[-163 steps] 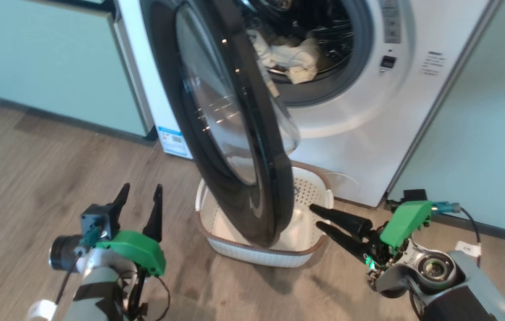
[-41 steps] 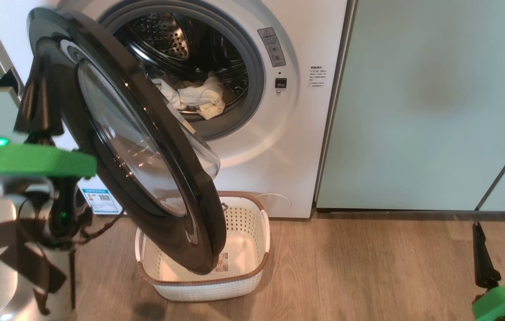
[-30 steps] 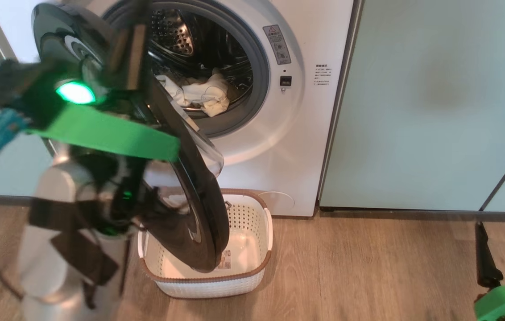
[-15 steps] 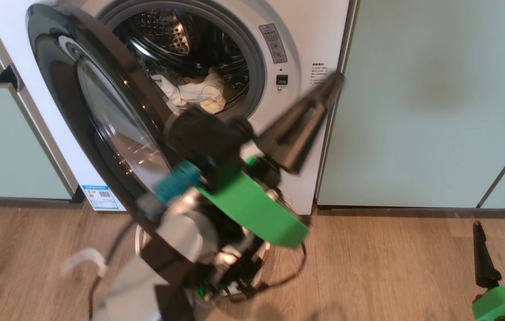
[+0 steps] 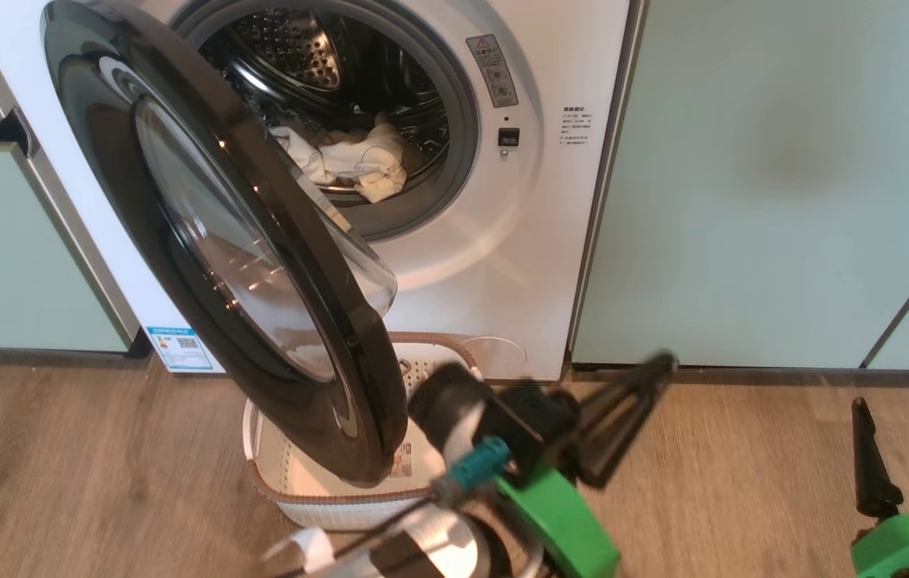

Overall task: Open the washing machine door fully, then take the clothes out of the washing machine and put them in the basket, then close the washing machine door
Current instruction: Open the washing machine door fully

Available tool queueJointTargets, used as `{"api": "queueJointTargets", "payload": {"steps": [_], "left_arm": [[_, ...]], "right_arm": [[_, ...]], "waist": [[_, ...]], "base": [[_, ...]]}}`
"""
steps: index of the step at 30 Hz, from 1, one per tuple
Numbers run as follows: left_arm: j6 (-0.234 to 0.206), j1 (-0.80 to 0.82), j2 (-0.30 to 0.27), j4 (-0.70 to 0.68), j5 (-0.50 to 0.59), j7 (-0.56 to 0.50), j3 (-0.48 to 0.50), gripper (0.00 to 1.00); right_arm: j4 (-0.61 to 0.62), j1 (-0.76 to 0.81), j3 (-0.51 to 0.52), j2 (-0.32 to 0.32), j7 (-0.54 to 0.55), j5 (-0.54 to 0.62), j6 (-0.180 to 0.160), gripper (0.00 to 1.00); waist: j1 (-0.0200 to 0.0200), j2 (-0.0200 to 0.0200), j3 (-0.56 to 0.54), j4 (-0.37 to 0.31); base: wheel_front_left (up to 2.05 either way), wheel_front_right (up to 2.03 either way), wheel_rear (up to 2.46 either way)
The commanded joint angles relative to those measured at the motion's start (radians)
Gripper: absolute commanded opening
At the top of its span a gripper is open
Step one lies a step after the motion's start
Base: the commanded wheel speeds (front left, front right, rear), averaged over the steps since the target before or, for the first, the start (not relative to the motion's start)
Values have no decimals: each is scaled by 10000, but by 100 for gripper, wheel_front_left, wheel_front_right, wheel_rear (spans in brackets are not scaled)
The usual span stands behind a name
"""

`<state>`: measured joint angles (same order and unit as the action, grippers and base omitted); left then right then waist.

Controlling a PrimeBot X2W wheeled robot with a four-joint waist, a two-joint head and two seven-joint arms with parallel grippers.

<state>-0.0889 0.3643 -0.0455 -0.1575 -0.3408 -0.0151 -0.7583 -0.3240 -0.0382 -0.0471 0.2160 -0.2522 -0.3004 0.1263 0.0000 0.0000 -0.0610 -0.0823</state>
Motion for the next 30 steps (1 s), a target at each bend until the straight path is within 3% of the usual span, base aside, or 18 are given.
{"api": "queueJointTargets", "payload": {"steps": [1,12,23,30], "left_arm": [[-51,214,-48,-69,-95,143,163,0],[-136,-157,-48,1940,-349,781,-252,0],[-673,-274,-47,3792,-834,1840,-282,0],[-1001,-75,-89,4557,-1140,2306,302,0]], "right_arm": [[344,-407,-195,289,-95,63,44,100],[335,-426,-265,313,-95,45,44,100],[333,-371,-232,325,-95,29,44,100],[363,-324,-239,333,-95,52,44,100]], "waist": [[0,0,19,3],[0,0,72,-48],[0,0,74,-74],[0,0,117,32]], "base": [[0,0,0],[0,0,0],[0,0,0],[0,0,0]]}}
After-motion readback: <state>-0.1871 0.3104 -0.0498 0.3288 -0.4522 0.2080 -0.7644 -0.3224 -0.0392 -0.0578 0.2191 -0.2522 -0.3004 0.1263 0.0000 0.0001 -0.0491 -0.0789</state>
